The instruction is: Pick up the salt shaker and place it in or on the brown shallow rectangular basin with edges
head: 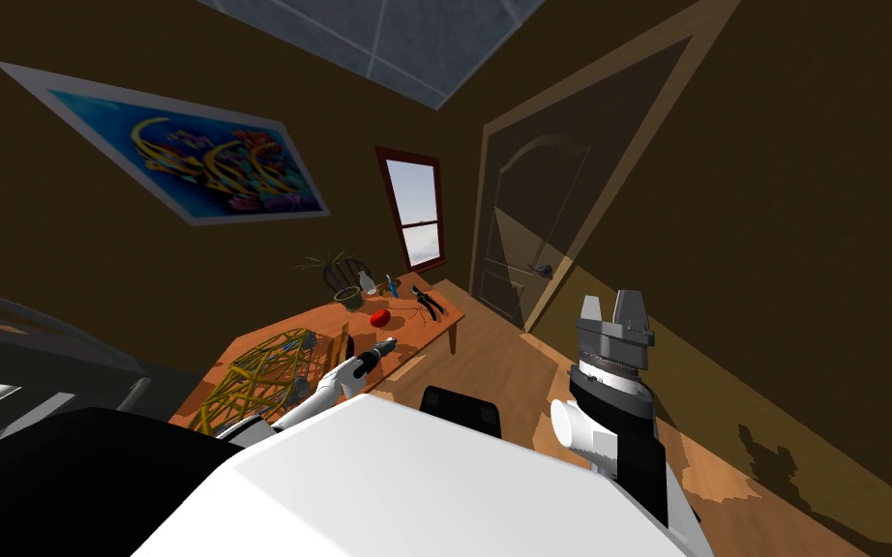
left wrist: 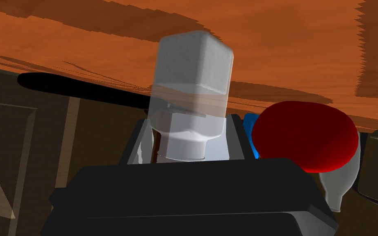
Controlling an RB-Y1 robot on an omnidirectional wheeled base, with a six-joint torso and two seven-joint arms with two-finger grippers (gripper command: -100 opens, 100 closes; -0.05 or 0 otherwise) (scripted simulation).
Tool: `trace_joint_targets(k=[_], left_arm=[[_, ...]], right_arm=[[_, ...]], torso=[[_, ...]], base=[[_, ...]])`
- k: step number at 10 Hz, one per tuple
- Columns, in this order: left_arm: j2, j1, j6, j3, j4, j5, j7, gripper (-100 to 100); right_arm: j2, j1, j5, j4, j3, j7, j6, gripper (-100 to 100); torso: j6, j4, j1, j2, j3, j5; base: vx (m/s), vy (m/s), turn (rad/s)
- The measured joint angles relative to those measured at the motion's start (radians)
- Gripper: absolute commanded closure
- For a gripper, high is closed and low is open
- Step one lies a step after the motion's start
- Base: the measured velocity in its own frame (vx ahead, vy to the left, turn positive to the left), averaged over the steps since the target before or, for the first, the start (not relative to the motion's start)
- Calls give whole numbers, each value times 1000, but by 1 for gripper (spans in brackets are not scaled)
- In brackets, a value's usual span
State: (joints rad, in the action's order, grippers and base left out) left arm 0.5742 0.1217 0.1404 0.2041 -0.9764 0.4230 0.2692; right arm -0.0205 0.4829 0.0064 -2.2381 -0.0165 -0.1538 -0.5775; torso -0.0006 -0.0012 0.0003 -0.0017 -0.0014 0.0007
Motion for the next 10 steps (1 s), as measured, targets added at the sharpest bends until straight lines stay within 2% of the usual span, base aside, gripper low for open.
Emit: trace_joint_targets(k=[1, 2, 4, 5, 6, 8, 10], left_arm=[[0, 0, 0, 0, 0, 0, 0, 0], [0, 0, 0, 0, 0, 0, 0, 100], [36, 24, 0, 12, -29, -10, -22, 100], [38, 25, 0, 13, -30, -11, -25, 0], [37, 25, 0, 13, -30, -11, -25, 100], [60, 22, 0, 32, -39, -23, -9, 100], [106, 19, 0, 57, -48, -45, 0, 100]], right_arm=[[0, 0, 0, 0, 0, 0, 0, 0], [0, 0, 0, 0, 0, 0, 0, 0], [0, 0, 0, 0, 0, 0, 0, 0], [0, 0, 0, 0, 0, 0, 0, 0], [0, 0, 0, 0, 0, 0, 0, 0], [0, 0, 0, 0, 0, 0, 0, 0], [0, 0, 0, 0, 0, 0, 0, 0]], torso=[[0, 0, 0, 0, 0, 0], [0, 0, 0, 0, 0, 0], [-1, 0, -4, 4, 2, -1], [0, 0, -3, 3, 2, -1], [0, 0, -1, 1, 1, 0], [-2, 0, -4, 13, 6, 0], [-3, 1, -1, 16, 8, 0]], base=[[0, 0, 0], [-26, -35, -11], [-45, -54, 5], [-6, -6, 1], [-112, -41, 36], [-227, -55, 32], [-190, -3, 35]])
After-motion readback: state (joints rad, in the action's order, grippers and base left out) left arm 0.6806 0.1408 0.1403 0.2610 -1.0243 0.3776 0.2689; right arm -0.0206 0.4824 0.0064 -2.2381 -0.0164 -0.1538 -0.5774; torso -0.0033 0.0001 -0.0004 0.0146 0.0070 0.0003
